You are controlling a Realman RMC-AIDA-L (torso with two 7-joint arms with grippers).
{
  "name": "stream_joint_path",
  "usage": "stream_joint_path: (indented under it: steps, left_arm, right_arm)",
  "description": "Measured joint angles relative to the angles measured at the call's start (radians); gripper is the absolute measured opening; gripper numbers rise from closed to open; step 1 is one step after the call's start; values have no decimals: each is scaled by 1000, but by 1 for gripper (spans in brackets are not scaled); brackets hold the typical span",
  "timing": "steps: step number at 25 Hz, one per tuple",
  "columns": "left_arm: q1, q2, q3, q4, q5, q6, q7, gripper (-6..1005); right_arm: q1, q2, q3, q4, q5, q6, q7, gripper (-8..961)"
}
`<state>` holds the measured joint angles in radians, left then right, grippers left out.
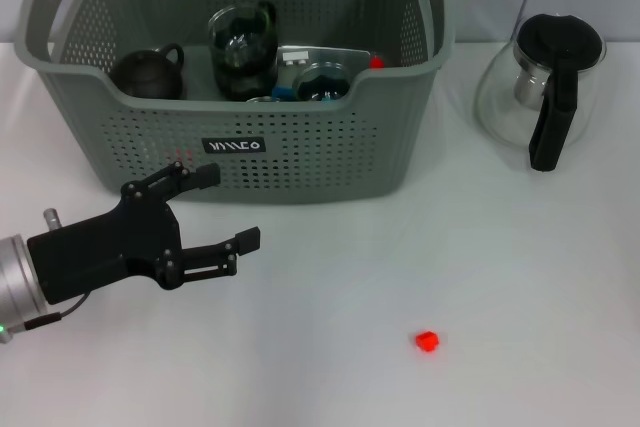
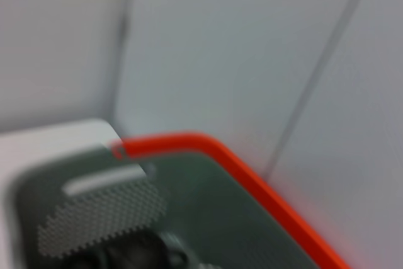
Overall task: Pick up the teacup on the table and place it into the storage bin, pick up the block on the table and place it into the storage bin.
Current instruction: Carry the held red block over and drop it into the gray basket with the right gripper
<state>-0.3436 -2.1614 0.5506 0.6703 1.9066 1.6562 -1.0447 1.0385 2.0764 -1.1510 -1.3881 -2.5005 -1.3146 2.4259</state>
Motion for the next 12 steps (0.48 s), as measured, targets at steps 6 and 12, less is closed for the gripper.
stream_joint_path:
  steps: [6,12]
  left_arm:
    - [2,0,0,0,-1,1,-2,947]
    - [-2,0,0,4,-1,3,-8,947]
  right_arm:
    - [32,-1,-1,193,-60,135,-68,844]
    - [-29,6,16,64,28,58,-124,900]
